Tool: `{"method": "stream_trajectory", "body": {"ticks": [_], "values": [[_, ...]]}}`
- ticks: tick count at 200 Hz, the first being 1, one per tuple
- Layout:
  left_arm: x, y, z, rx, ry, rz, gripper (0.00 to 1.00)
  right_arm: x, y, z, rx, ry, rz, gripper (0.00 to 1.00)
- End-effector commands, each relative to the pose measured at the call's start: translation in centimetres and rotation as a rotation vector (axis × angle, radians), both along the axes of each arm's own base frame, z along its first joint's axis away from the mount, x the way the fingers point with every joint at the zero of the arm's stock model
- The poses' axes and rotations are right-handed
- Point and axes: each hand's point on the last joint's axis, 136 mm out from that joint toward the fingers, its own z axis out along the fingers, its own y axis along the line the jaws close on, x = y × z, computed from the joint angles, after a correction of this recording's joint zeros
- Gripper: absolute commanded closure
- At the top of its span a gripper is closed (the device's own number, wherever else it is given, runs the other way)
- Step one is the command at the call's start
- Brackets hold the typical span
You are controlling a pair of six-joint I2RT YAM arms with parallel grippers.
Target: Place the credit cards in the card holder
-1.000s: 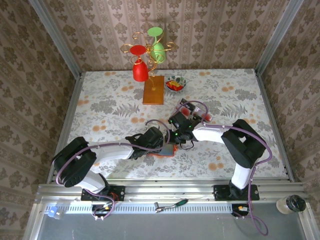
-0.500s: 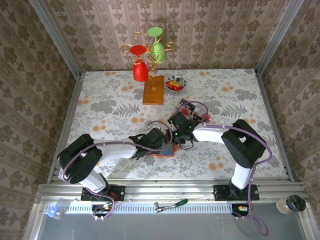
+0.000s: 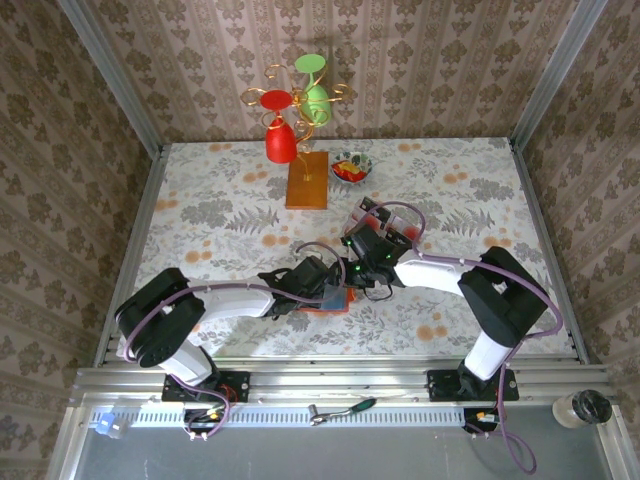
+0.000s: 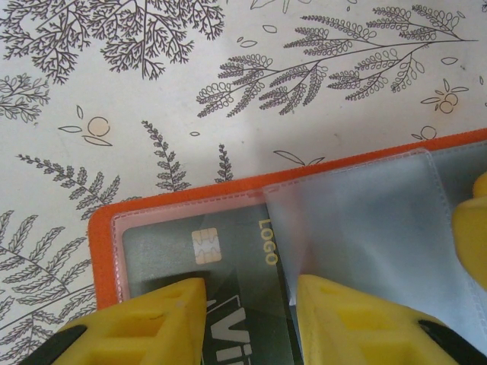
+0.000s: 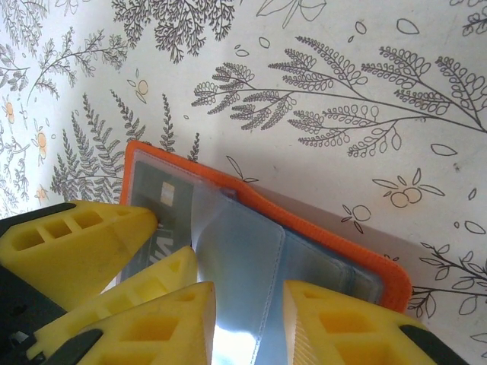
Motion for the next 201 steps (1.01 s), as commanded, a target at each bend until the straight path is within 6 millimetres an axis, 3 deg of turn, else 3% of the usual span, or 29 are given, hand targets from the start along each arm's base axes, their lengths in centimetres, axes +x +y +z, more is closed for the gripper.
{"method": "stream_trajectory", "body": {"ticks": [1, 65, 143, 201], "values": [[-0.8, 0.7, -0.9, 0.054, 0.031, -0.014, 0.62, -0.3, 0.0, -1.3, -0.001, 0.035, 0.001, 0.69], [-0.7, 0.3, -0.3, 0.035, 0.020, -0.015, 0.62, -0.3, 1.3, 0.0, 0.041, 0.039, 0.058, 0.69], [-0.3, 0.4, 2.1, -0.012, -0.027, -0.007, 0.61, -0.5, 2.3, 1.5, 0.104, 0.052, 0.066, 0.68], [0.6, 2.6, 4.7, -0.093, -0.080, 0.077, 0.58, -0.7, 3.2, 3.0, 0.127, 0.051, 0.081, 0.66]]}}
